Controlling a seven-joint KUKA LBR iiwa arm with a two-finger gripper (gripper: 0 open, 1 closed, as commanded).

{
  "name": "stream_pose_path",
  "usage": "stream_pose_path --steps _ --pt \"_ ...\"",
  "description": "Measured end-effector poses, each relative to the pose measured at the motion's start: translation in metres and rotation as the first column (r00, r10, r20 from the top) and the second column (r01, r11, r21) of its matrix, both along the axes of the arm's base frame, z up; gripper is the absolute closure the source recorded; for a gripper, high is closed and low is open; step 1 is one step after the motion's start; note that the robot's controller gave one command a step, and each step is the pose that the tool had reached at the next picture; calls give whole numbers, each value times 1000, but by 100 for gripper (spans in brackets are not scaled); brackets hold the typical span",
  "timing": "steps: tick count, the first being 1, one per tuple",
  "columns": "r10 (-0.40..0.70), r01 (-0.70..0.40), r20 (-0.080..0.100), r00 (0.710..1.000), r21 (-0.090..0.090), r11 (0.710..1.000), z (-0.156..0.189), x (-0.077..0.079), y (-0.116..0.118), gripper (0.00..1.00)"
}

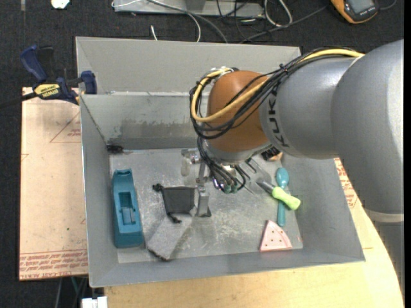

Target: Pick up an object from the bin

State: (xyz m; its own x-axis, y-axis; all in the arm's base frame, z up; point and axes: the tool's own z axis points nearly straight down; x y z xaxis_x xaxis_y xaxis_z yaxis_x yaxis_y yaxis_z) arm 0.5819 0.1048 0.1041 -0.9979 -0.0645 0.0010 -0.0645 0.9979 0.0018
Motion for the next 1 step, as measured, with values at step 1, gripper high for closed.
stream_pose_path --steps 1 --pt "-88 88 5 996 3 996 -24 -9 2 0"
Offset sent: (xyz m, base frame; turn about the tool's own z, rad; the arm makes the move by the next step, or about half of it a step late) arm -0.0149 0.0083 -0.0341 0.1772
